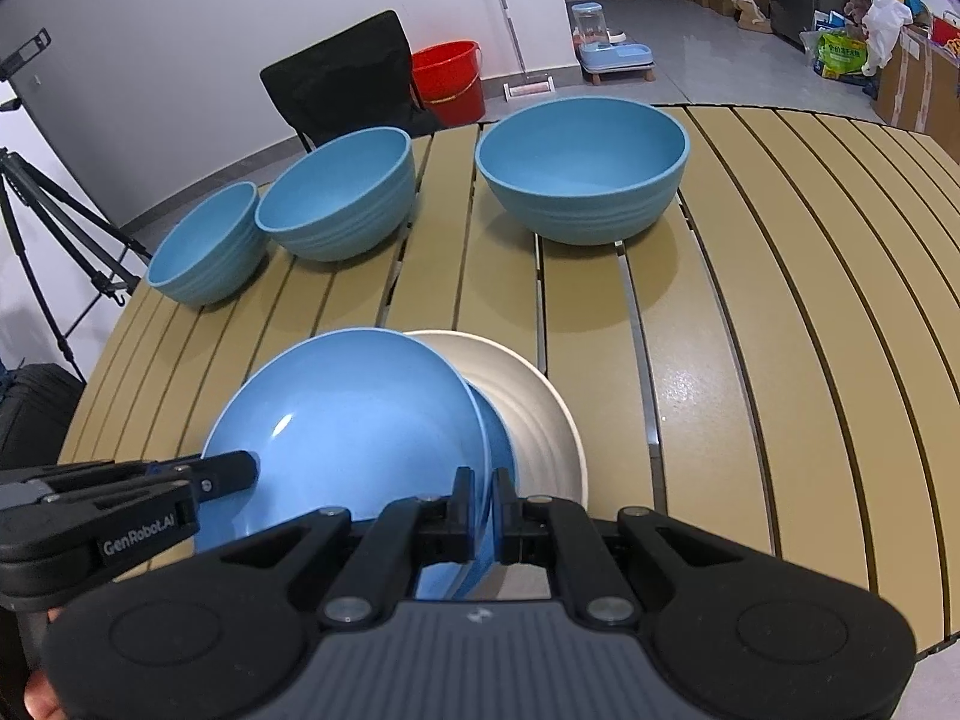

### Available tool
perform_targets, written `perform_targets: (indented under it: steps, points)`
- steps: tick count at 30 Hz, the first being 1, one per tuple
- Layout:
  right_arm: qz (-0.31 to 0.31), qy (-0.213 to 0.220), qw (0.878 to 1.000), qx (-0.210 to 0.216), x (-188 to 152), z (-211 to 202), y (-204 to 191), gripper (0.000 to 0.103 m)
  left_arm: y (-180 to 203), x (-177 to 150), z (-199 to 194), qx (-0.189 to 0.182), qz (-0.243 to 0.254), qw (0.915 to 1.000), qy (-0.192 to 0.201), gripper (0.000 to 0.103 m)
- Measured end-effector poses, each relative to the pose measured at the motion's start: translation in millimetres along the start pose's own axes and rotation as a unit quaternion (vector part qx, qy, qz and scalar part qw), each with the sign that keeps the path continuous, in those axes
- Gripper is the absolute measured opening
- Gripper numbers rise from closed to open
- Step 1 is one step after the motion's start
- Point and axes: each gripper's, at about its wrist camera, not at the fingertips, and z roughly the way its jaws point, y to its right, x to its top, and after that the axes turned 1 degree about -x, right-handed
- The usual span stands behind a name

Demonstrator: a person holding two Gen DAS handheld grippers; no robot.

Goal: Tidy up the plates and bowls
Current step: 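Lower the held light-blue plate onto the plate stack with both grippers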

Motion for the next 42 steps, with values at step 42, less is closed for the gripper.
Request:
perform_targets:
  steps: [42]
  points:
    - [-0.147, -0.008, 0.985, -0.094, -4, 25, -34, 0.007, 9, -4, 17, 0.026, 0.028, 0.9991, -0.018, 0.008]
